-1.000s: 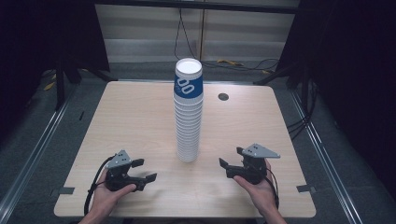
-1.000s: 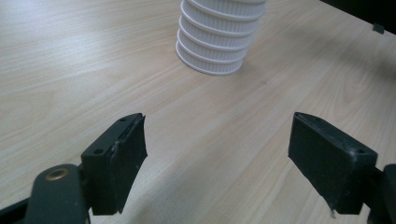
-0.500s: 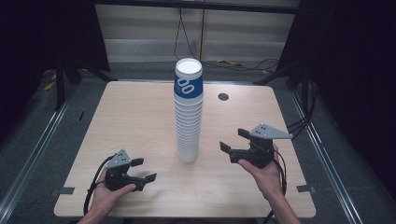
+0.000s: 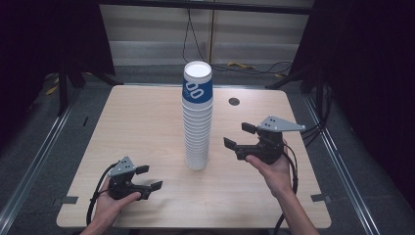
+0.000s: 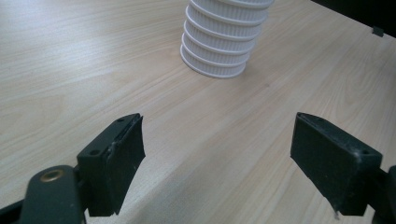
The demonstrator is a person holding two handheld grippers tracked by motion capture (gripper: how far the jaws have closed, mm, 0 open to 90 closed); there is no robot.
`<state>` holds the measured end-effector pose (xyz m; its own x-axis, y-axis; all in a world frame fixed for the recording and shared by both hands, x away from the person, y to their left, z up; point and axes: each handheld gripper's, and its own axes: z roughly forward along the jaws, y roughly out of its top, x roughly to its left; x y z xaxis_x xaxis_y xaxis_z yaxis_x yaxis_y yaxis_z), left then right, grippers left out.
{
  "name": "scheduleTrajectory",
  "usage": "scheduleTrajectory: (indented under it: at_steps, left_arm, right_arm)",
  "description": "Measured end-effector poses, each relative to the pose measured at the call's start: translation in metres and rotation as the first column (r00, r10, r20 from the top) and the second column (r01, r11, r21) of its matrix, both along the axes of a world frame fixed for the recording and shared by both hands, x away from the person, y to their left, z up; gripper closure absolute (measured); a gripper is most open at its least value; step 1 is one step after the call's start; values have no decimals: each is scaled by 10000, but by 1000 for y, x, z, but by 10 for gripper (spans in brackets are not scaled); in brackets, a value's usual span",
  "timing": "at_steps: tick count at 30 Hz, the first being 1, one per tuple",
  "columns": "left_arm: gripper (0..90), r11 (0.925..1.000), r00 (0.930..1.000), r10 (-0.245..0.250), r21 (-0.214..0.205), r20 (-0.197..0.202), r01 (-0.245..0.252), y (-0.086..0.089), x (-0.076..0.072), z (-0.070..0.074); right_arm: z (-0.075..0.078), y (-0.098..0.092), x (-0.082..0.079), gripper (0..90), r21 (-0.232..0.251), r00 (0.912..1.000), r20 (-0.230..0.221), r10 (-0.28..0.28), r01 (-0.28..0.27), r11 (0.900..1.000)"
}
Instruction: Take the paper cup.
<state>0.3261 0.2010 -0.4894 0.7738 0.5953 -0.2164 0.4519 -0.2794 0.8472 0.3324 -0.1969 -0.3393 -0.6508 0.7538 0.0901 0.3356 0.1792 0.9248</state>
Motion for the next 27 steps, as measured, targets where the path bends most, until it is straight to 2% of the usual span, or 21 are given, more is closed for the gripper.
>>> scheduleTrajectory:
  at_steps: [6,16,21,23,27]
  left_arm:
    - [175,10000,10000,-14,-10,-1,14,0,0,0]
    - [178,10000,10000,-15,14,-11,15,-2,1,0]
    - [178,10000,10000,9,-2,-50,-9,-1,1,-1]
    - [178,10000,10000,3,-4,-53,-3,-1,1,-1]
    - [178,10000,10000,18,-16,-39,-18,-1,1,-1]
  right_arm:
    - [6,6,2,183,-150,9998,165,75,-73,9999]
    - [23,14,6,181,-45,9966,256,782,-782,9969]
    - [36,18,7,181,29,9946,569,873,-876,9961]
    - [38,19,8,181,-87,9937,680,886,-882,9961]
    - [43,24,11,182,-5,9916,706,1086,-1088,9941]
